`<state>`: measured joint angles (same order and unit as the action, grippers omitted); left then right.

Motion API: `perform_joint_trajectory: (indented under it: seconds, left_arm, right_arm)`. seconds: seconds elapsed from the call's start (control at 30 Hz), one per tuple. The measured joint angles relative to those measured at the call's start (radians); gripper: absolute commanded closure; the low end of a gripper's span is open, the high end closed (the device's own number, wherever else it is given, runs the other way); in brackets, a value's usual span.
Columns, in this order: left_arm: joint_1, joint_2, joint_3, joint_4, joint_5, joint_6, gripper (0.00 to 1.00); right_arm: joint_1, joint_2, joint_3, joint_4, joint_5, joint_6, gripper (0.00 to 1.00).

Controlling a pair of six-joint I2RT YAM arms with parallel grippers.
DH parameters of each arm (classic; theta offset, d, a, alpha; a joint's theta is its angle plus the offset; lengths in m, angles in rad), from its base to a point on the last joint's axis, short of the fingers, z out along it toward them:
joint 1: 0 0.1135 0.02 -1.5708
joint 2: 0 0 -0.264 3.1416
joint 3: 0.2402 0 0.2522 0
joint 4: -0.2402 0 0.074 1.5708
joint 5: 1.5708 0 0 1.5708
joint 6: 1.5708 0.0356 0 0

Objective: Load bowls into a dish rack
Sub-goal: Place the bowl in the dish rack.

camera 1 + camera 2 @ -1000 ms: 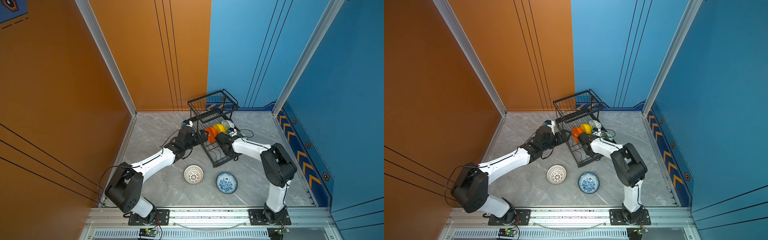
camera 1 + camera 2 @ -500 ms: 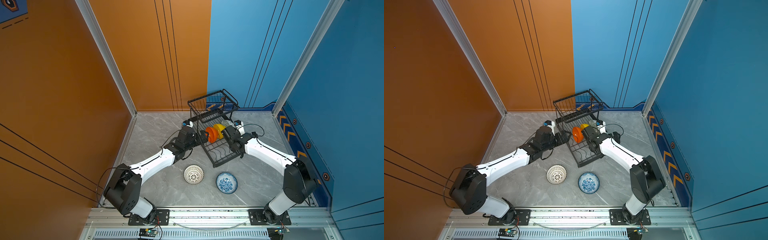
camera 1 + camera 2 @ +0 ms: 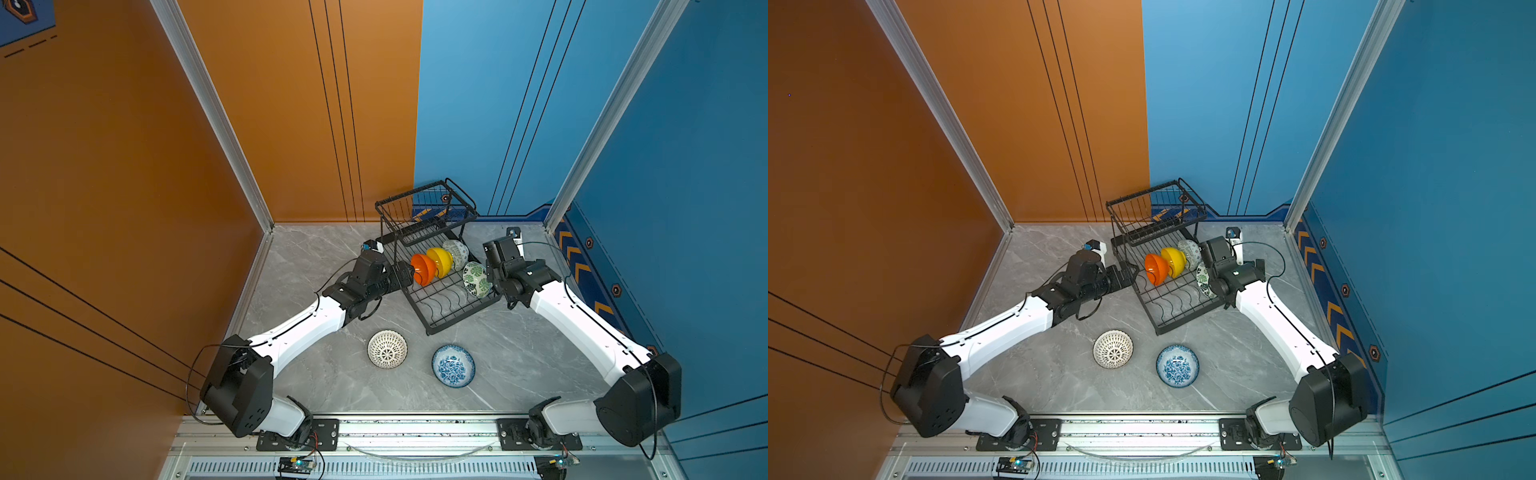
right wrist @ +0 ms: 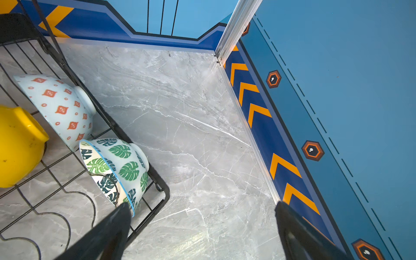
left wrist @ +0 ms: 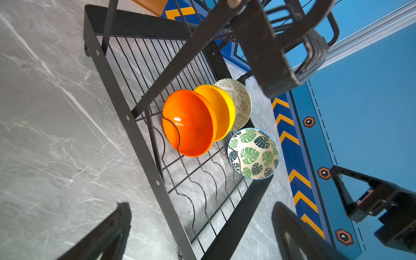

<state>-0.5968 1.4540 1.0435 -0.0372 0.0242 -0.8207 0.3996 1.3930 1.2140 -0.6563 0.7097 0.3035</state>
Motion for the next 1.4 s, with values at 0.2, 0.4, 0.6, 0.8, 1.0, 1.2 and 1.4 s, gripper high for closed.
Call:
perform_joint_trajectory:
  seconds: [0.2, 0.4, 0.6, 0.8, 1.0, 1.2, 1.4]
  left_arm:
    - [0.000, 0.000, 0.001, -0.085, 0.025, 0.017, 0.02]
    - [0.003, -0.007, -0.054, -0.181, 0.041, 0.034, 0.02]
    - [0.010, -0.033, -0.127, -0.259, 0.045, 0.039, 0.02]
    - [0.014, -0.046, -0.135, -0.275, 0.047, 0.039, 0.02]
    - [0.016, -0.046, -0.133, -0.275, 0.049, 0.044, 0.02]
    - [0.021, -0.028, -0.123, -0.275, 0.052, 0.047, 0.02]
    - [0.022, -0.003, -0.099, -0.275, 0.056, 0.047, 0.02]
  right_arm:
    - [-0.003, 0.000, -0.024, 0.017, -0.056, 0.000, 0.00]
    - [-0.026, 0.000, -0.067, 0.050, -0.124, 0.002, 0.00]
    - [-0.074, 0.026, -0.094, 0.099, -0.238, 0.022, 0.00]
    - [-0.126, 0.132, -0.093, 0.156, -0.340, 0.038, 0.00]
    - [-0.198, 0.206, -0.093, 0.208, -0.491, 0.057, 0.00]
    - [-0.202, 0.215, -0.090, 0.250, -0.581, 0.061, 0.00]
    - [-0.202, 0.259, -0.040, 0.284, -0.634, 0.061, 0.00]
